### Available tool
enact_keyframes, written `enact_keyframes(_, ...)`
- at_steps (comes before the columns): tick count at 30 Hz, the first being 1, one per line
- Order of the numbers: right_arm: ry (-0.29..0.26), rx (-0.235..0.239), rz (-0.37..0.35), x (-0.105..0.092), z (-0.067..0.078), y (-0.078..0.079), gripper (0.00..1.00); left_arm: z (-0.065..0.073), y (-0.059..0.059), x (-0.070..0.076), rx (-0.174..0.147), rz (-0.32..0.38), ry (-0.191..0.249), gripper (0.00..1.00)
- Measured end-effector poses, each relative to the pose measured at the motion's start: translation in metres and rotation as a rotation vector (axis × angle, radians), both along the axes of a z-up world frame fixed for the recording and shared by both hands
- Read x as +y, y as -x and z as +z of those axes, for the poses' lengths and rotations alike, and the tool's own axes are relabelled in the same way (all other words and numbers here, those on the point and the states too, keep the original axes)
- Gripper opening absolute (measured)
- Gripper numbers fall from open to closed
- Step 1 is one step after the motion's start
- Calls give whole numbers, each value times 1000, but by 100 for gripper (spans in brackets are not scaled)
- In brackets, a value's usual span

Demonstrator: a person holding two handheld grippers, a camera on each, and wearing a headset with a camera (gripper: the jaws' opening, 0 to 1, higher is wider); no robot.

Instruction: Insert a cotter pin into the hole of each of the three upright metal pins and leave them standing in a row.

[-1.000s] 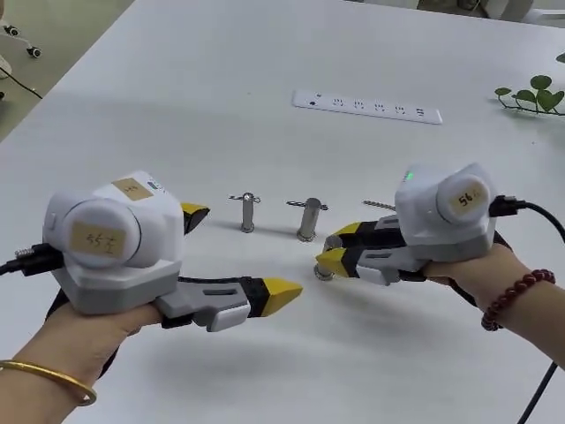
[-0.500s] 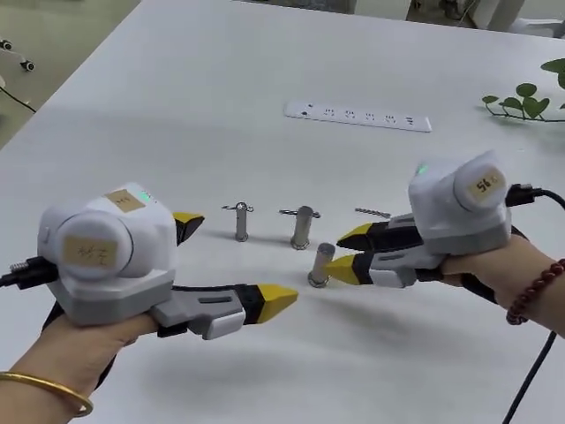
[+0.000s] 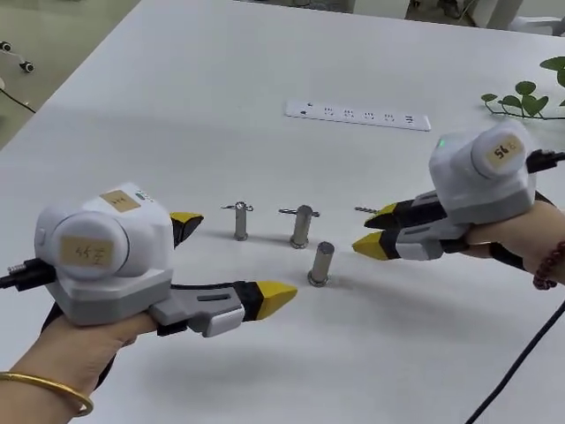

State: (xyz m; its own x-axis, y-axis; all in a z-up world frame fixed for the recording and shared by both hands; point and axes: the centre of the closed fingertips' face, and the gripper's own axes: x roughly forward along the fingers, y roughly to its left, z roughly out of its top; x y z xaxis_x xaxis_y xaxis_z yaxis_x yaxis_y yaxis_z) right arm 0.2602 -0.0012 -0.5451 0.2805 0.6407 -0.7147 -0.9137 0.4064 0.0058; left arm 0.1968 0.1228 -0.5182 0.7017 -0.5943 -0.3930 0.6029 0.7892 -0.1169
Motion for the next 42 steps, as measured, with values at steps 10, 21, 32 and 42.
enact_keyframes(10, 78, -1, -36, -11, -10, -30, 15, -2, 0, 0, 1, -6, -12, 86)
enact_keyframes(21, 214, -15, -30, -28, -29, -64, 13, -4, -1, 1, 6, -7, -9, 84)
enact_keyframes(32, 281, -8, -28, -44, -50, -93, 10, -3, 0, 0, 6, -13, 8, 81)
enact_keyframes(42, 317, 30, -26, -51, -59, -107, 9, -1, 0, 1, 3, -5, 23, 80)
